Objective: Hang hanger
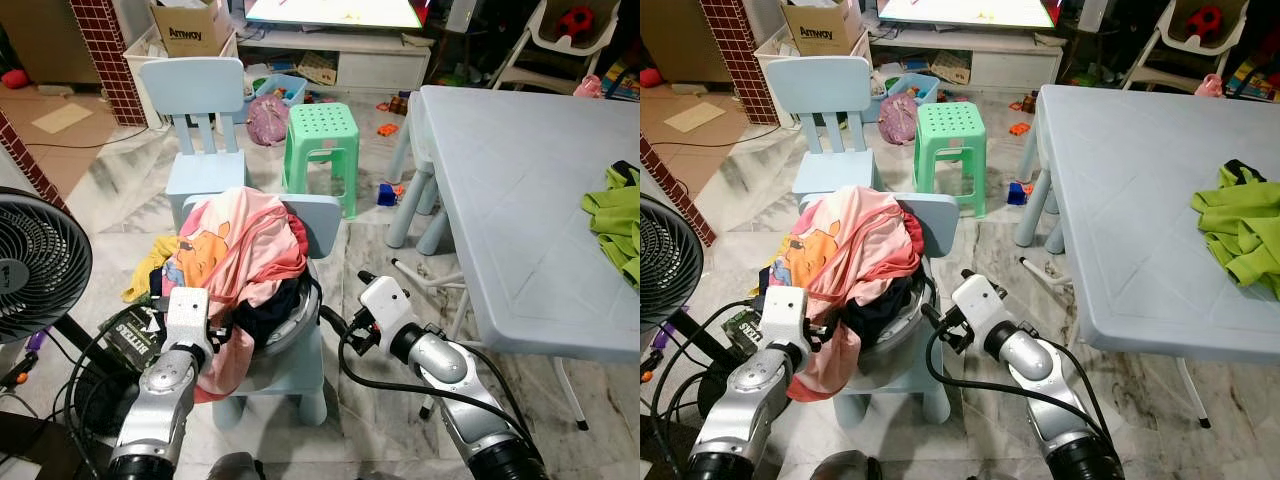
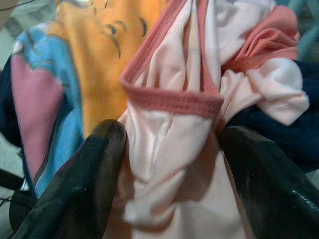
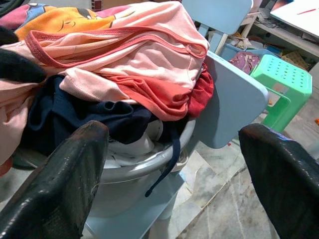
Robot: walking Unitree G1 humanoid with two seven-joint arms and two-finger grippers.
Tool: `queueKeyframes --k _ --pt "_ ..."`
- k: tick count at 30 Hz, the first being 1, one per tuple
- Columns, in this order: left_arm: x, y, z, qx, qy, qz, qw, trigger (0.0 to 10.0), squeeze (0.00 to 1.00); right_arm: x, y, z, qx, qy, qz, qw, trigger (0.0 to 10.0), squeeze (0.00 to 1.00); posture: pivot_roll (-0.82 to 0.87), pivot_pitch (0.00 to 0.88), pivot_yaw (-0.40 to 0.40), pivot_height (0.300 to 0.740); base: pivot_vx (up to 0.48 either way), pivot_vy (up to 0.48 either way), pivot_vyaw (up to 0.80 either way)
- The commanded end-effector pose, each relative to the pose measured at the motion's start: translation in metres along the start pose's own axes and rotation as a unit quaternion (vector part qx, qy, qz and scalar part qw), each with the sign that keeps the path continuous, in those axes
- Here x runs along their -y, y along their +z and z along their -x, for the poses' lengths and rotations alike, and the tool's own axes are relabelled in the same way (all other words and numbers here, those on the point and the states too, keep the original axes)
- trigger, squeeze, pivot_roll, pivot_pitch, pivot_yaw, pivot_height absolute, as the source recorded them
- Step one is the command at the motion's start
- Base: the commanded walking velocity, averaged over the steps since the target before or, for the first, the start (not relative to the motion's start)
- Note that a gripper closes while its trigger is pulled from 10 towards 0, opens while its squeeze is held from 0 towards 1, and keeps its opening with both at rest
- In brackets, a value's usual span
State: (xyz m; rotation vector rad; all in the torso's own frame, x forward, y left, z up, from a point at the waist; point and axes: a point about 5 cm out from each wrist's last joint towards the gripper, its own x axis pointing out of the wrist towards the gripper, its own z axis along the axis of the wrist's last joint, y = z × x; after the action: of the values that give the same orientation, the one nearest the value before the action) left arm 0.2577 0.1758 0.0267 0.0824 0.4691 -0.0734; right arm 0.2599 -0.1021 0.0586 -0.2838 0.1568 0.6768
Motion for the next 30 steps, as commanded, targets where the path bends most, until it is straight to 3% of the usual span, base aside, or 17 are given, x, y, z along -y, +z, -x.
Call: queueKeyframes --k 1,7,18,19,21,30 --pt "0.002 0.003 -0.002 0.001 -0.008 -0.015 1.0 10.0 0.0 -0.001 -0.001 0.0 -0.003 0.002 0.001 1.0 10.0 0.0 0.0 0.0 -0.053 0.74 0.0 0.0 0.0" --pt "0.004 0.009 -0.006 0.01 -0.016 -0.048 0.999 10.0 0.0 -0.001 -0.002 0.001 -0.004 0.002 0.0 1.0 10.0 0.0 -0.01 0.0 -0.048 0.74 0.0 0.0 0.0" --pt "0.006 0.004 -0.022 -0.014 -0.026 -0.046 0.999 10.0 0.0 -0.002 -0.002 0.001 -0.006 0.003 0.001 1.0 10.0 0.0 -0.03 0.0 -0.046 0.74 0.0 0.0 0.0" --pt "0.007 0.005 -0.024 -0.014 -0.027 -0.046 0.998 5.2 0.0 -0.002 -0.002 0.001 -0.006 0.003 0.001 1.0 10.0 0.0 -0.03 0.0 -0.046 0.74 0.0 0.0 0.0" --pt "0.005 0.008 -0.028 -0.011 -0.022 -0.039 0.999 0.0 0.0 -0.002 -0.002 0.002 -0.006 0.003 0.0 1.0 10.0 0.0 -0.03 0.0 -0.043 0.74 0.0 0.0 0.0" --pt "0.007 0.011 -0.034 -0.002 -0.027 -0.046 0.999 0.0 0.0 -0.001 -0.003 0.005 -0.008 -0.001 0.001 1.0 10.0 0.0 -0.05 0.0 -0.037 0.74 0.0 0.0 0.0"
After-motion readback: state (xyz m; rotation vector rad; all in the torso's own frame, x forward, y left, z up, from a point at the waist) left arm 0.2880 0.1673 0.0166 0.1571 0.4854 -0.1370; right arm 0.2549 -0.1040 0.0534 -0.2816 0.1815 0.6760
